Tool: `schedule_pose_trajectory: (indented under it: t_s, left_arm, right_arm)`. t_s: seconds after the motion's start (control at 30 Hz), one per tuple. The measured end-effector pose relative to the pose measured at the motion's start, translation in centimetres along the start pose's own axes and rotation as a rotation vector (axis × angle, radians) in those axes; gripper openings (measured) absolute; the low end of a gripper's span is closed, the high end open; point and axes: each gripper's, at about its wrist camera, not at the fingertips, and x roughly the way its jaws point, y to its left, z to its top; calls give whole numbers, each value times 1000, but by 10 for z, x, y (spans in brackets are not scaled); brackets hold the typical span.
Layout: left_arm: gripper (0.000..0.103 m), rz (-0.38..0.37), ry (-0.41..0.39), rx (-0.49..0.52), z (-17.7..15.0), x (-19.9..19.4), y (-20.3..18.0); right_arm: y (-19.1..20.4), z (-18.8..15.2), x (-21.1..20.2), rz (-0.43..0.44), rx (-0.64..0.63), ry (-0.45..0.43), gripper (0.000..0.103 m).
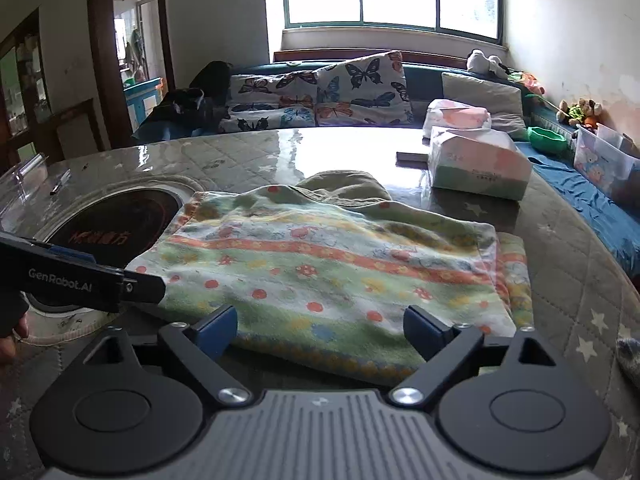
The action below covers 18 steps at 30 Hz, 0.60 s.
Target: Fold clothes
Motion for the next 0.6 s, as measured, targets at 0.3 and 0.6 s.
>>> schedule_pose_trajectory:
  t_s: [0.3,0.6]
  left_arm:
    - [103,-13,2,16,-7,-7,-5]
    - [103,-23,7,30,-13,-11,-10]
  right_arm:
    - [0,-4,-9,-25,8,-23,103]
    - [3,-10,-16,-50,6,-27,103]
